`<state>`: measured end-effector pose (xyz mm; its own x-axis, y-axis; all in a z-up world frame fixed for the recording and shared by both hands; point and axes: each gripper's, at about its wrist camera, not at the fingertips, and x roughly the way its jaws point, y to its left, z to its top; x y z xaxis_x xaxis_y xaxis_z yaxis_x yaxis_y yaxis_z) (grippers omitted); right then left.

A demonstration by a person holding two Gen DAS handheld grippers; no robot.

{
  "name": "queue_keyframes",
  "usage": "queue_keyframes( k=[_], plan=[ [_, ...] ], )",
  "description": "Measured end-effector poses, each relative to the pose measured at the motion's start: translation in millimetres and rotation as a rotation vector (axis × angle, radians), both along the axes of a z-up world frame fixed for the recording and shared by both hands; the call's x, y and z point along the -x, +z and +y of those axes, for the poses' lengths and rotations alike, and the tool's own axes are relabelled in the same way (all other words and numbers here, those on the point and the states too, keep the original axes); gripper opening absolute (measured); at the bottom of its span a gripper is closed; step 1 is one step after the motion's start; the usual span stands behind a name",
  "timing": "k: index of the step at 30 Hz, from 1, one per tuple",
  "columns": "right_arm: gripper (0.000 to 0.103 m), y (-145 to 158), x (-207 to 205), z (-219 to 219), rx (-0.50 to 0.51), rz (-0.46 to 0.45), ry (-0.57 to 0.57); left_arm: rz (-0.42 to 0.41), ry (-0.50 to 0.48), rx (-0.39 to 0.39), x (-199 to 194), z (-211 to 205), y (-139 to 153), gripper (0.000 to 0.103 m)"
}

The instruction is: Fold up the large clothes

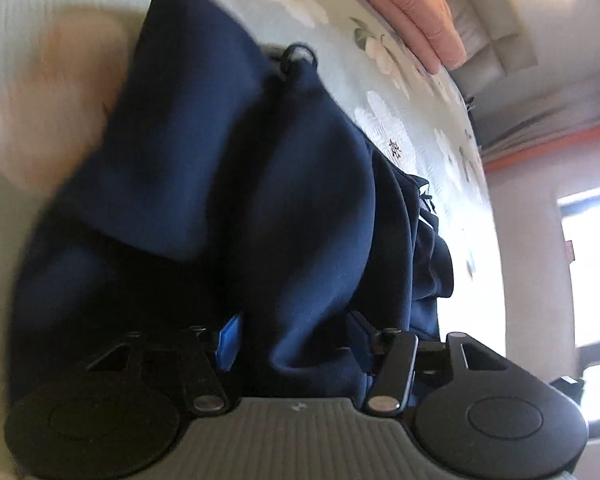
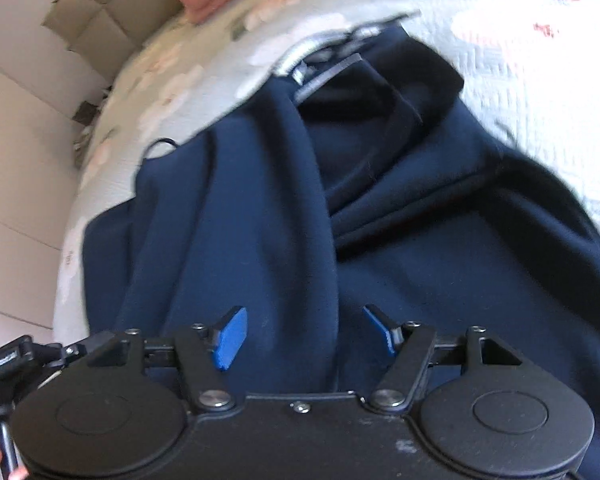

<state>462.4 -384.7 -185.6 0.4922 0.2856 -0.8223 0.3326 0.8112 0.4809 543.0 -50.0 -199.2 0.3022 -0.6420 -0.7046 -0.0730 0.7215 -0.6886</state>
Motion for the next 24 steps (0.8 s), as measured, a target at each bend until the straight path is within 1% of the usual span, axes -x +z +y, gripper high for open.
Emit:
queue_keyframes(
  k=[1,2,3,4,5,6,7,8,9,10,11,12,13,14,15,16,17,18,19,20,21,22,24],
  plan=[
    [0.048,-4.6,-2.4,2.5,-0.003,0.019,0.004,0.012,0.009,0.001,-1.4,-2.7,-5.8,0.045],
    [0.024,-7.9,-5.2,5.6,-0.029,0.021,0.021,0.005,0.008,0.001,-1.5,-7.8,-8.1,0.018],
    [0.012,-7.9,-7.7,10.3,-0.044,0.016,0.037,-0.019,0.004,-0.005,-0.9,-11.5,-7.9,0.005],
    [0.011,-5.3,-9.7,14.3,-0.027,0.003,0.045,-0.052,0.01,-0.006,0.8,-13.9,-4.0,0.005],
    [0.01,1.9,-11.0,17.1,0.006,-0.018,0.055,-0.093,0.037,0.016,4.1,-11.8,3.0,0.005],
    [0.009,13.9,-8.9,17.0,0.043,-0.052,0.054,-0.15,0.082,0.074,10.1,-4.3,10.9,0.005],
    [0.009,27.2,-5.9,14.5,0.078,-0.082,0.041,-0.21,0.153,0.169,19.2,10.6,18.2,0.005],
    [0.008,43.1,-0.7,7.7,0.114,-0.11,0.015,-0.232,0.204,0.223,25.8,23.1,20.6,0.005],
    [0.007,56.0,5.2,0.3,0.135,-0.135,-0.006,-0.234,0.241,0.248,31.9,35.2,20.8,0.005],
    [0.007,67.9,10.4,-8.1,0.138,-0.163,-0.017,-0.224,0.255,0.256,37.3,44.5,17.4,0.006],
    [0.007,74.8,14.7,-14.5,0.126,-0.173,-0.014,-0.202,0.24,0.265,41.5,48.5,9.5,0.006],
    [0.007,76.6,16.1,-17.3,0.122,-0.165,-0.002,-0.166,0.219,0.265,45.5,48.3,-1.2,0.006],
    [0.008,72.1,15.3,-18.3,0.121,-0.135,0.012,-0.123,0.197,0.264,50.0,45.7,-14.2,0.008],
    [0.014,61.1,13.0,-19.3,0.135,-0.086,0.019,-0.076,0.169,0.254,55.4,40.9,-29.6,0.009],
    [0.035,47.1,10.2,-19.8,0.164,-0.025,0.017,-0.047,0.158,0.231,59.5,38.1,-38.3,0.012],
    [0.04,31.1,10.1,-22.7,0.198,0.057,0.01,-0.022,0.153,0.205,65.6,36.1,-45.6,0.016],
    [0.04,15.8,12.9,-28.4,0.219,0.148,-0.008,-0.018,0.157,0.201,71.5,35.8,-47.2,0.02],
    [0.04,5.4,16.0,-36.2,0.209,0.204,-0.036,-0.022,0.162,0.203,75.1,39.2,-44.5,0.022],
    [0.04,4.5,20.8,-44.1,0.169,0.201,-0.068,-0.039,0.16,0.198,79.2,43.5,-36.6,0.023],
    [0.04,11.0,24.3,-48.3,0.138,0.161,-0.083,-0.064,0.152,0.185,80.4,46.2,-27.9,0.023],
    [0.04,22.2,24.1,-46.0,0.144,0.112,-0.068,-0.104,0.134,0.163,84.0,49.3,-16.2,0.023],
    [0.04,35.7,21.3,-38.4,0.172,0.057,-0.032,-0.148,0.101,0.147,84.3,50.5,-0.5,0.024],
    [0.04,59.3,16.6,-16.1,0.211,-0.071,0.059,-0.236,0.051,0.148,81.3,46.1,27.4,0.024]
  ],
)
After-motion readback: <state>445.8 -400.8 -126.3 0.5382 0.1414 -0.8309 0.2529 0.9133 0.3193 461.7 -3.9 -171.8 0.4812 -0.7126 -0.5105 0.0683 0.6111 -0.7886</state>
